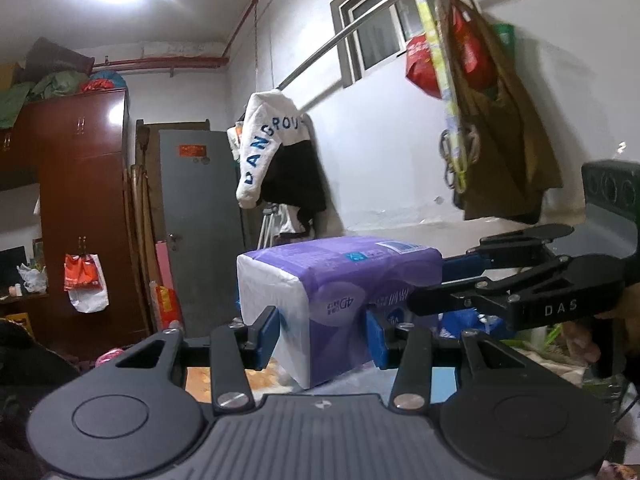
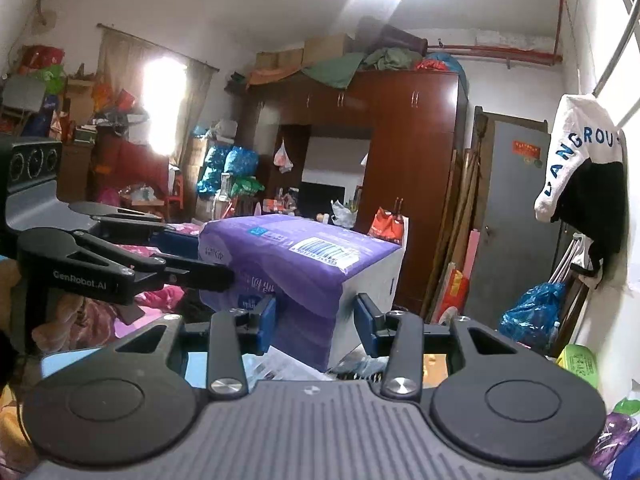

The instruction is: Organize objects

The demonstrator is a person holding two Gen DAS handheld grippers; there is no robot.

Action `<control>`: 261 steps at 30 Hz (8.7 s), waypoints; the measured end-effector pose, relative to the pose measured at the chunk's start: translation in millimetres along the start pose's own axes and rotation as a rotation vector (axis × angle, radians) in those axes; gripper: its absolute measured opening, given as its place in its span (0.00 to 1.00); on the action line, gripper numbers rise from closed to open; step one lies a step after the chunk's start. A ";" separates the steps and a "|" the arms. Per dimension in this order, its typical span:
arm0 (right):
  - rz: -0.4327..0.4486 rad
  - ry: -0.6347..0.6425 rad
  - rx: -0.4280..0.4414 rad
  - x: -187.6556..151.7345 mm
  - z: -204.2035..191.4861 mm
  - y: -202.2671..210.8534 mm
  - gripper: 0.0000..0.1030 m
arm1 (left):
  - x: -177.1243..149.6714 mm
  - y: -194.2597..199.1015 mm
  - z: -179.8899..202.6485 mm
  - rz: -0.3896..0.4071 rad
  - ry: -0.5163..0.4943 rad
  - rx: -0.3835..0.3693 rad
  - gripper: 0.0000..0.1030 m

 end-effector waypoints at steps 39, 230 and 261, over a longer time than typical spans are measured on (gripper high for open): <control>-0.081 -0.170 -0.178 -66.1 58.5 54.6 1.00 | -78.9 14.0 -5.4 -0.219 0.176 0.149 0.84; -0.067 -0.383 -0.369 -96.1 -33.4 134.1 1.00 | -49.7 86.4 76.4 -0.258 0.159 0.231 1.00; -0.068 -0.333 -0.366 -95.9 -38.9 134.6 1.00 | -59.4 85.3 75.4 -0.283 0.161 0.229 1.00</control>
Point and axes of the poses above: each gripper's, at about its wrist camera, not at the fingertips, and y roughly against the way its jaws point, z to its right, x to its top, the point moved 6 cm from there along -y, roughly the way its jaws point, and after that the axes turned 15 degrees about -y, right-handed, at the moved point
